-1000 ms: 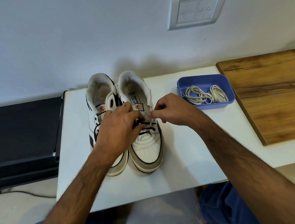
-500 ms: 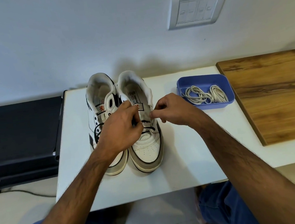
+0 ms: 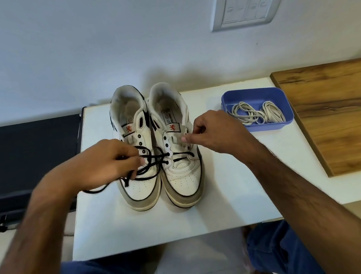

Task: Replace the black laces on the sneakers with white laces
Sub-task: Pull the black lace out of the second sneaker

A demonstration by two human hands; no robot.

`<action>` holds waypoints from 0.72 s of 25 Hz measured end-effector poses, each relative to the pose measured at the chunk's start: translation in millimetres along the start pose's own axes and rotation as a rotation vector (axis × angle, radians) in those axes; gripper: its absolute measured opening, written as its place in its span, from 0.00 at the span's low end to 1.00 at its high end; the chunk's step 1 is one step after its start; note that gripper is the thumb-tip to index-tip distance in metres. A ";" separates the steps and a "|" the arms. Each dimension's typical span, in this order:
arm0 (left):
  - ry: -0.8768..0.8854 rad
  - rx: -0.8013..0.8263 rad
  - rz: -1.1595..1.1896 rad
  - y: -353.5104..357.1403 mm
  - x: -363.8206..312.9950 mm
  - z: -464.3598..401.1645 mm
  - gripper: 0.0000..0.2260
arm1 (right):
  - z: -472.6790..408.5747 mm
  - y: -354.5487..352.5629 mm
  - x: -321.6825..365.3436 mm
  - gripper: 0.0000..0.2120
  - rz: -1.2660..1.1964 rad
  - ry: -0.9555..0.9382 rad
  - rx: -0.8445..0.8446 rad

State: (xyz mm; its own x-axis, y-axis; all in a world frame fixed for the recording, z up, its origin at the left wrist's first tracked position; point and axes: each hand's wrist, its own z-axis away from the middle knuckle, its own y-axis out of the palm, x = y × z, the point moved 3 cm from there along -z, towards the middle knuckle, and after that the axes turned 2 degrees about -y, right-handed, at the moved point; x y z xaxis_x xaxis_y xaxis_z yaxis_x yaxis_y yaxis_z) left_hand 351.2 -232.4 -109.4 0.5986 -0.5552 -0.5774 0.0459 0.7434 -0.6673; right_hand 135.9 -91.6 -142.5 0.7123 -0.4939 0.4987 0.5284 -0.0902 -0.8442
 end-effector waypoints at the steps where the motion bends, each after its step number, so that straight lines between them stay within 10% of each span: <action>1: -0.016 -0.097 -0.116 1.9 -4.1 0.9 0.16 | 1.6 -0.1 4.4 0.18 -0.005 -0.045 -0.030; 6: 0.212 -0.648 -0.446 20.8 -31.5 -14.5 0.09 | 9.6 10.2 25.5 0.06 0.020 -0.252 0.086; 18: 0.297 -0.680 -0.277 35.5 -17.4 -51.3 0.05 | 12.6 -3.3 19.4 0.05 0.067 -0.172 0.036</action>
State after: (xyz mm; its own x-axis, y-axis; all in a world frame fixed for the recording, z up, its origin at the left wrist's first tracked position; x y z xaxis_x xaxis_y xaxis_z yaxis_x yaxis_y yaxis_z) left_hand 301.3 -215.5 -147.2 0.3938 -0.8344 -0.3856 -0.3941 0.2257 -0.8909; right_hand 153.7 -90.0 -127.6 0.8132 -0.3422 0.4708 0.4914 -0.0299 -0.8704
